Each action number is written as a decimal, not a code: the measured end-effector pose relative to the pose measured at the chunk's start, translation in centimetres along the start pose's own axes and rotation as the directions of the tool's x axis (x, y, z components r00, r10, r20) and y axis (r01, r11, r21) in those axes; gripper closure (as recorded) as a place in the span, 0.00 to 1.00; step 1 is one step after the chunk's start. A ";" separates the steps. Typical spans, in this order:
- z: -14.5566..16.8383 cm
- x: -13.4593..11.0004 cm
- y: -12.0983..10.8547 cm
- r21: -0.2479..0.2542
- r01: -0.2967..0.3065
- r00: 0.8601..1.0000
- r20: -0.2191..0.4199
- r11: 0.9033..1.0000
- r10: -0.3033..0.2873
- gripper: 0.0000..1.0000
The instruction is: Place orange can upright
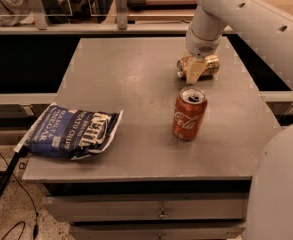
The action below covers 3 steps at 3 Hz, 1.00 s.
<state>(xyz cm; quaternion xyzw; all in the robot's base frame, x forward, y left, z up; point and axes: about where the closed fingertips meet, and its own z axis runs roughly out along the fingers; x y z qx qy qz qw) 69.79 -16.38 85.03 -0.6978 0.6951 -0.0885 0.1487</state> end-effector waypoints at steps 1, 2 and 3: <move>0.0 0.2 0.0 -0.006 0.012 1.000 -0.002 1.000 -0.012 0.65; -0.3 0.3 0.0 -0.007 0.022 1.000 -0.004 1.000 -0.022 0.88; -1.9 -0.3 -0.3 0.022 0.055 0.999 -0.004 0.998 -0.055 1.00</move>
Offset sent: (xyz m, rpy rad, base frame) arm -0.0025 -0.0068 0.0129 -0.0160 -0.0035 0.0289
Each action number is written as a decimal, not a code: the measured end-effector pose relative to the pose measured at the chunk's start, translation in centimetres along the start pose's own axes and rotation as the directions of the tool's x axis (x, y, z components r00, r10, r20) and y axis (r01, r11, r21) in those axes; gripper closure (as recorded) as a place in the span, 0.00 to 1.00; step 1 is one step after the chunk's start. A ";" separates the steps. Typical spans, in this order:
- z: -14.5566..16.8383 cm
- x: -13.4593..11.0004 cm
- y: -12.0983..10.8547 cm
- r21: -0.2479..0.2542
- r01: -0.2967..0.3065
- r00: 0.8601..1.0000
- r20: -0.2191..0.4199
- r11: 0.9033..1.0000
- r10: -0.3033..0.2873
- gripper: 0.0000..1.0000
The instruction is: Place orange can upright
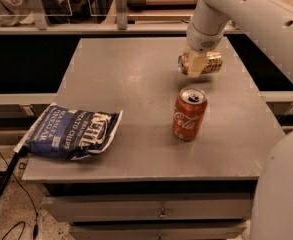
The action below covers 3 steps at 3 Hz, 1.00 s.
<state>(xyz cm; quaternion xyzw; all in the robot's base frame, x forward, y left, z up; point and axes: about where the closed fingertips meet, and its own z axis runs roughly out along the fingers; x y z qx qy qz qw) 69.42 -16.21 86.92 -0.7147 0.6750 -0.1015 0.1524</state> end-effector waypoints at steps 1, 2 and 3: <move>-2.7 -0.7 -0.6 0.049 0.027 1.000 0.002 0.998 -0.028 1.00; -5.3 -0.9 -1.0 0.059 0.001 0.998 0.057 0.998 -0.005 1.00; -7.7 -0.5 -1.3 0.043 -0.092 0.982 0.168 0.995 0.084 1.00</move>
Offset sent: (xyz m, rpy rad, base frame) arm -0.0175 0.0072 0.1023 0.1639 -0.0742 0.0131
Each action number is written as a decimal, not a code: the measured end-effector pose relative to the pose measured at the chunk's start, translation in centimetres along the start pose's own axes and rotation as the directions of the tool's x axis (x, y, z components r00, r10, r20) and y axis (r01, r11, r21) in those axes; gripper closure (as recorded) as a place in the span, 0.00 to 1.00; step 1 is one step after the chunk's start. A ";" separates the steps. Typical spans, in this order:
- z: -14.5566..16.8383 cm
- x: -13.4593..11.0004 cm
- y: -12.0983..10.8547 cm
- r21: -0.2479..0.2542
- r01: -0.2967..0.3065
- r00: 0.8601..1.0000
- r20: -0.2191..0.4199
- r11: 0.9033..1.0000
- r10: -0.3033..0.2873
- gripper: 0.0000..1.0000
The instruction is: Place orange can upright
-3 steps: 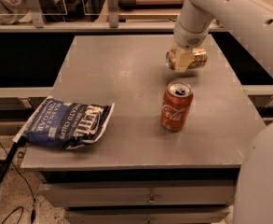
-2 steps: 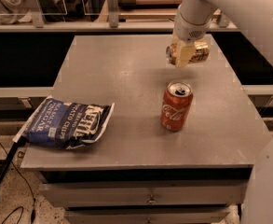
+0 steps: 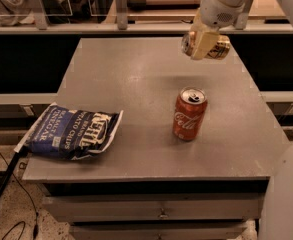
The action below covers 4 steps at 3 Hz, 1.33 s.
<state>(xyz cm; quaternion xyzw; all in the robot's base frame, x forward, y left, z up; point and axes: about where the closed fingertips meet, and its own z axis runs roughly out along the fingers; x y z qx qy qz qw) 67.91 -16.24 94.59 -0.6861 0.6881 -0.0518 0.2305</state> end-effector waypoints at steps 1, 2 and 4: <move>-1.3 -0.2 -0.4 -0.009 -0.095 0.990 0.101 0.995 0.095 1.00; -1.9 0.4 -0.5 -0.040 -0.222 0.954 0.197 0.974 0.225 1.00; -2.4 2.1 -0.5 -0.114 -0.420 0.838 0.332 0.900 0.433 1.00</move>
Offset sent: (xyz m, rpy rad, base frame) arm -0.0025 -0.0272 0.0355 0.4580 0.1196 -0.2266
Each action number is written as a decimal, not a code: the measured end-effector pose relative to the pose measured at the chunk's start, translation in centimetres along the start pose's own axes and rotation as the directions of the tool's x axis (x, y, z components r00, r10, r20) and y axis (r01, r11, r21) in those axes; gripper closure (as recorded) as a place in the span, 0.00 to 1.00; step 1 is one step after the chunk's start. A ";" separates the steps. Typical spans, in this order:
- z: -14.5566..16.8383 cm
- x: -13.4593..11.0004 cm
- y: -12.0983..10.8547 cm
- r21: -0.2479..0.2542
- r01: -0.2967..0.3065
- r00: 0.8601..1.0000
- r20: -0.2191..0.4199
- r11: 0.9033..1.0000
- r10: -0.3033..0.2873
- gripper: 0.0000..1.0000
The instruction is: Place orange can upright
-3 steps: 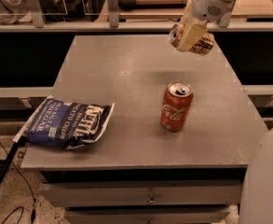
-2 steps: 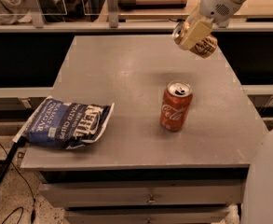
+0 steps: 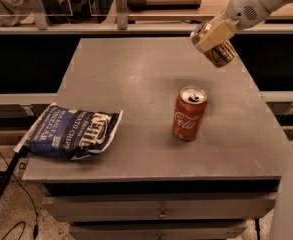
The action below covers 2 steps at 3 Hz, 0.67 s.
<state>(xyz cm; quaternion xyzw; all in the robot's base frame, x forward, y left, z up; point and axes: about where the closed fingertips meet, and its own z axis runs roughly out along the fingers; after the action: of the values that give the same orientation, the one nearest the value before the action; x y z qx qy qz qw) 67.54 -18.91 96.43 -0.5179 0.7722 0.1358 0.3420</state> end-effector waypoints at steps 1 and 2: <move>0.2 1.2 -0.1 -0.028 -0.084 0.993 0.077 0.996 0.086 1.00; 0.6 2.2 0.0 -0.067 -0.136 0.975 0.167 0.988 0.145 1.00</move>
Offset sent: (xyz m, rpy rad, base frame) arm -0.0118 -0.0248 -0.0270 0.3654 0.0506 -0.0543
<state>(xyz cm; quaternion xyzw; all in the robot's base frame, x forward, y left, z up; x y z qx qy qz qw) 67.24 -20.16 94.51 -0.4576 0.7707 0.2248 0.3822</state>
